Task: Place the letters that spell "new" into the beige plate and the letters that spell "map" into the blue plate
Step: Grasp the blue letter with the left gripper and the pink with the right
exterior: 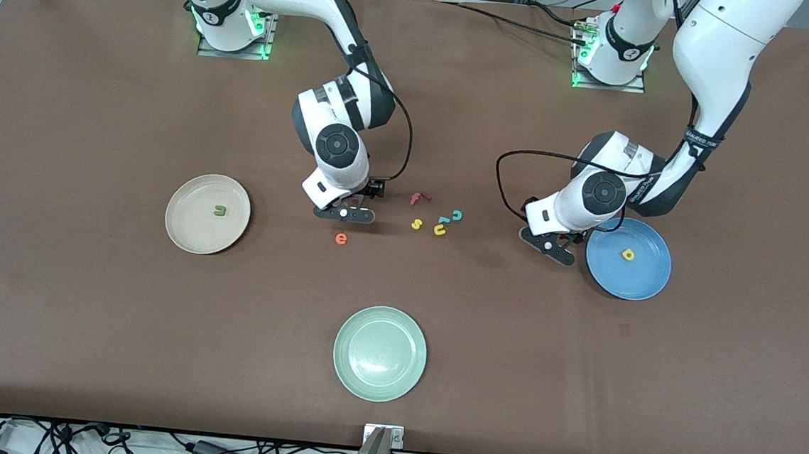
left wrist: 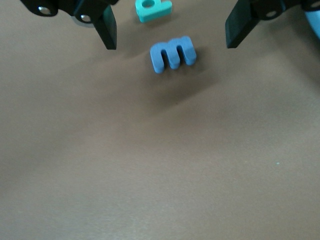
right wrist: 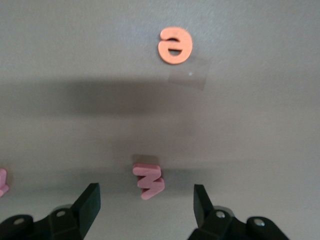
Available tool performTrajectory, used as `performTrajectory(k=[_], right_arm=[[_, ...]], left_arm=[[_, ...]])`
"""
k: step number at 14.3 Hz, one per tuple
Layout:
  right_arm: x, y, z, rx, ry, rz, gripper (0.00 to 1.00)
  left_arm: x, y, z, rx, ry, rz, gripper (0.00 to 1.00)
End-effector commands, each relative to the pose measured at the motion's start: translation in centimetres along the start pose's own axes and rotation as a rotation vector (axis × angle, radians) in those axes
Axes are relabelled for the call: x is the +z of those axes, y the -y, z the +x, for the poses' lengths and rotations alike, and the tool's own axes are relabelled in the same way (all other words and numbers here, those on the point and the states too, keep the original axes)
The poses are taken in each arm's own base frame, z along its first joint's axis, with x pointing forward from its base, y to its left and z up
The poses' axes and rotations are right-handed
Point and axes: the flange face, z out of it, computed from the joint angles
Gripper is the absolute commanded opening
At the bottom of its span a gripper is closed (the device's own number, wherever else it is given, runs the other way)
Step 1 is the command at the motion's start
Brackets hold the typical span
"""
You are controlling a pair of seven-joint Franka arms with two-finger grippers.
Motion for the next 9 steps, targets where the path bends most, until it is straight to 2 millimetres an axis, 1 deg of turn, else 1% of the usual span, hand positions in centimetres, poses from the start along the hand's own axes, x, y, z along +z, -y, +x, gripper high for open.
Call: performTrajectory(k=[1,2,3,4,6,8,9], right_arm=[[1.4,0.6,-1.0,0.003,-0.012,0.000,0.80],[1.7,0.7,-1.0,0.002,-0.011,-0.003,0.76],[1.8,0.7,-1.0,0.000,-0.012,-0.004,0.74],[2.0,0.6,-0.9,-0.004,-0.014,-0.005,0.69],[2.3,0.4,-0.8,-0.017,-0.012,-0.010,0.66],[2.3,0.5,-0.7,-0.018,-0.022,-0.006,0.65],[2.3,0.5,-0.5,-0.017,-0.031,-0.002,0.63]], left_arm=[[0.9,1.5,-0.1,-0.021,-0.016,0.001,0.78],[0.8,1.2,-0.1,-0.016,-0.014,0.005,0.69],[0.8,1.2,-0.1,-0.017,-0.016,0.004,0.60],[0.9,1.2,-0.1,-0.016,-0.013,0.004,0.51],[0.8,1.0,-0.1,-0.037,-0.010,0.004,0.37],[0.7,0.8,-0.1,-0.044,-0.009,0.004,0.32],[0.6,0.7,-0.1,-0.043,-0.006,0.006,0.31]])
